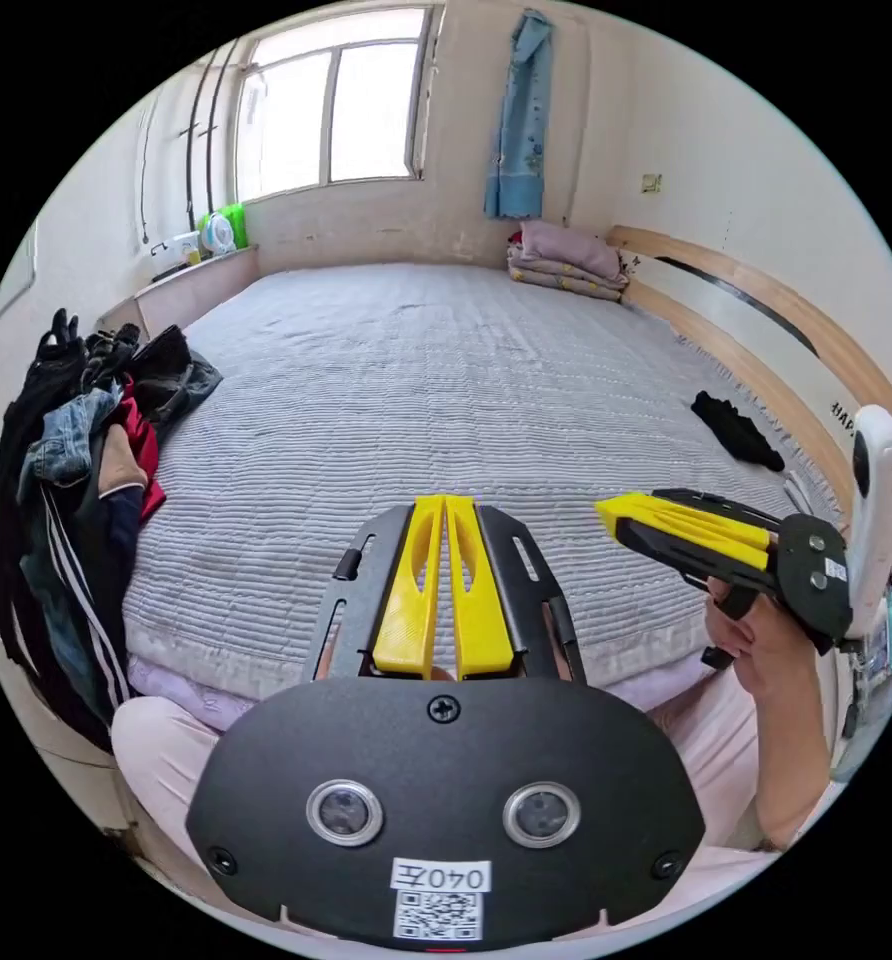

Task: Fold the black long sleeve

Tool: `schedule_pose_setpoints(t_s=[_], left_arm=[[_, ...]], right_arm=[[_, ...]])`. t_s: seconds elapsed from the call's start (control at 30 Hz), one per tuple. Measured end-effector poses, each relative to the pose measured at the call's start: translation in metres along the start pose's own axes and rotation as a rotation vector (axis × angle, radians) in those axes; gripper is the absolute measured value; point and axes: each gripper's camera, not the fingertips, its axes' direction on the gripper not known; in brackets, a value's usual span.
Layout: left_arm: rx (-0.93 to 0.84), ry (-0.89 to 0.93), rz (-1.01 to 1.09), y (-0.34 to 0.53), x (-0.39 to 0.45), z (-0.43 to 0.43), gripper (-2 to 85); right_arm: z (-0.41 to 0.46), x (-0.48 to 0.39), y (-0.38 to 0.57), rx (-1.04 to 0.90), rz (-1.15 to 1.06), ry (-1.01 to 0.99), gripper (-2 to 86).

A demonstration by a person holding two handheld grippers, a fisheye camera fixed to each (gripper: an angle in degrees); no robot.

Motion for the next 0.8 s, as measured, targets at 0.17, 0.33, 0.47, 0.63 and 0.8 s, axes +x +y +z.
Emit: schedule_pose_setpoints(t_s=[0.17, 0.33, 0.47, 0.63, 0.8], left_arm=[[0.068, -0.151, -0.078, 0.022, -0.128, -0.071, -0.9], [0.070, -0.352, -0.192, 0.052, -0.230, -0.116, -0.9], [0.058, -0.437, -0.265, 0.076, -0.292, -0.142, -0.9], [0.029, -0.480, -0.278, 0.094, -0.343, -0.163, -0.9], [-0.003, -0.511, -0.286, 0.110, -0.394, -0.182, -0.9]], right_arm=[[0.022, -0.086, -0.060, 0.023, -0.062, -0.079, -1.0], [0.051, -0.193, -0.117, 0.025, -0.184, -0.161, -1.0], [0.068, -0.261, -0.143, 0.007, -0.268, -0.161, -1.0], [0.090, -0.343, -0.177, -0.018, -0.327, -0.195, -1.0], [0.114, -0.405, -0.215, -0.034, -0.376, -0.223, -1.0]])
